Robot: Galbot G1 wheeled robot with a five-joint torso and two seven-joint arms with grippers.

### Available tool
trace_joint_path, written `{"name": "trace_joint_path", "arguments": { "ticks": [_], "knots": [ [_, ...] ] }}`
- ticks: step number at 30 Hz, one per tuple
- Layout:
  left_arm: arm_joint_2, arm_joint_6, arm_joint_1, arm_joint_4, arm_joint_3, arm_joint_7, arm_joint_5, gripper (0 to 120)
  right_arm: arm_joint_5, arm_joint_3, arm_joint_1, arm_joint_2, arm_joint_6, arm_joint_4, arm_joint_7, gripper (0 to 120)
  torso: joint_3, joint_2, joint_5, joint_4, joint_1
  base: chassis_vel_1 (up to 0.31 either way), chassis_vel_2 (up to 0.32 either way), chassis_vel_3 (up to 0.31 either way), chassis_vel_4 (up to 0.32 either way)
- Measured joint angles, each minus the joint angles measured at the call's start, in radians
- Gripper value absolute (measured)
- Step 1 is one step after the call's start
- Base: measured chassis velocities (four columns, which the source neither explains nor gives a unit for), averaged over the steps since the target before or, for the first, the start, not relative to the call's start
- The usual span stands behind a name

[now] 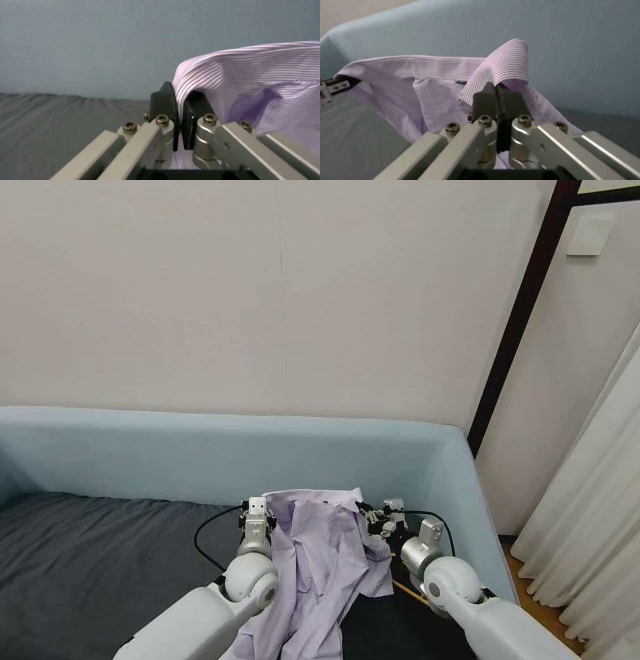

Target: Pick up the clothes from the sofa and hang them on the clothes hanger.

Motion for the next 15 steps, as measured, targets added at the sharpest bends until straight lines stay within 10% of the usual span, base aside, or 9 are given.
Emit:
{"name": "trace_joint_path", "arguments": {
  "ticks": [15],
  "knots": [
    [-0.020, -0.001, -0.032, 0.019, 0.037, -0.004, -0.013, 0, -0.083, 0.110, -0.084, -0.077, 0.004, -0.040, 0.034, 43, 0.000, 0.000, 0.0003, -0.0001, 0.000, 0.000, 0.000, 0.000, 0.000]
  ]
}}
